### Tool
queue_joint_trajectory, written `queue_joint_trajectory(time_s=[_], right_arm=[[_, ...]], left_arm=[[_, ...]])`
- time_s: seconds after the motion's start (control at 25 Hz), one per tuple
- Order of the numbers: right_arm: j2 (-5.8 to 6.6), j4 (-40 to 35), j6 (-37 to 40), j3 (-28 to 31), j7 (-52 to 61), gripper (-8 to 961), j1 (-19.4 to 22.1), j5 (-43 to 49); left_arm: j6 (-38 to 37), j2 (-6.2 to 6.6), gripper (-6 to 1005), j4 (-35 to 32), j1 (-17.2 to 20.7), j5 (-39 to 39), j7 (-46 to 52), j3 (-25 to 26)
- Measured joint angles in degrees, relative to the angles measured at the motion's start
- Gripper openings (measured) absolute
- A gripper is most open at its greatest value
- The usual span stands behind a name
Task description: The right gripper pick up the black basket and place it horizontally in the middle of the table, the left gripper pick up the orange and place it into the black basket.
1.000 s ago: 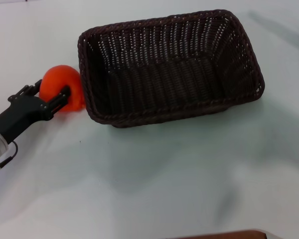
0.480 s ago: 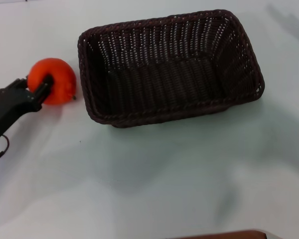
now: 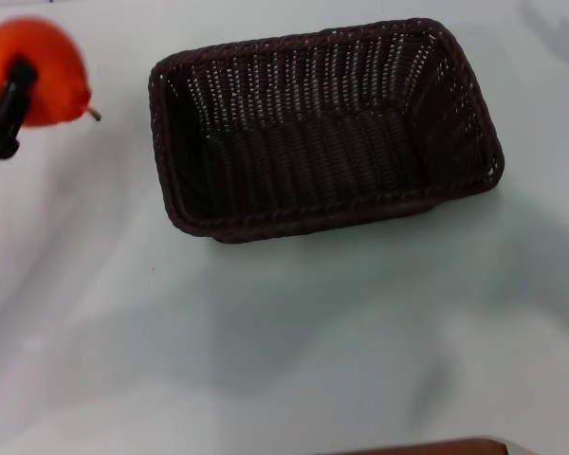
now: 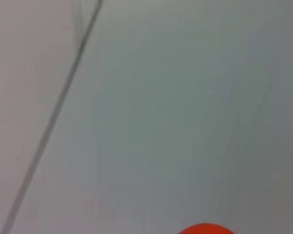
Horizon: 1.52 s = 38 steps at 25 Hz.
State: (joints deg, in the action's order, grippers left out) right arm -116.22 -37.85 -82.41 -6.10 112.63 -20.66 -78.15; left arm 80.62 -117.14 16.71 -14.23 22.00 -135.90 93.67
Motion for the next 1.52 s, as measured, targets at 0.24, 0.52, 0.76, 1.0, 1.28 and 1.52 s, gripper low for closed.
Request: queue_joint_trajectory(time_s=[0.24, 0.52, 0.76, 1.0, 1.28, 1.52], right_arm=[[-0.28, 0.6, 0.1, -0.1, -1.0, 807, -0.9, -1.1], [-0.5, 0.9, -0.9, -0.2, -2.0, 807, -1.2, -1.1], [-1.05, 2.3, -1.0, 0.1, -7.7, 807, -1.2, -3.3], [-1.82, 4.8, -1.0, 0.1, -16.6, 807, -0.7, -9.4], [-2.06, 8.6, -0.9, 0.4, -30.4, 807, -0.5, -11.9], [-3.19, 14.3, -1.4, 1.8, -44.3, 807, -0.4, -19.0]], left_arm=[[5.1, -4.04, 313, 3.4, -2.1, 3.0, -2.6, -1.9], [-0.2, -7.4, 262, 2.6, -7.8, 5.7, -11.7, -8.8], [-4.0, -7.44, 325, 1.8, -9.7, 4.3, -11.5, -11.4], [-4.5, -7.48, 408, 1.4, -8.7, 2.2, -11.8, -11.6], [-5.0, -7.48, 836, 0.6, -3.0, -5.3, -14.5, -5.5], [-2.3, -7.45, 921, -0.5, 3.6, -10.0, -15.0, 3.8]])
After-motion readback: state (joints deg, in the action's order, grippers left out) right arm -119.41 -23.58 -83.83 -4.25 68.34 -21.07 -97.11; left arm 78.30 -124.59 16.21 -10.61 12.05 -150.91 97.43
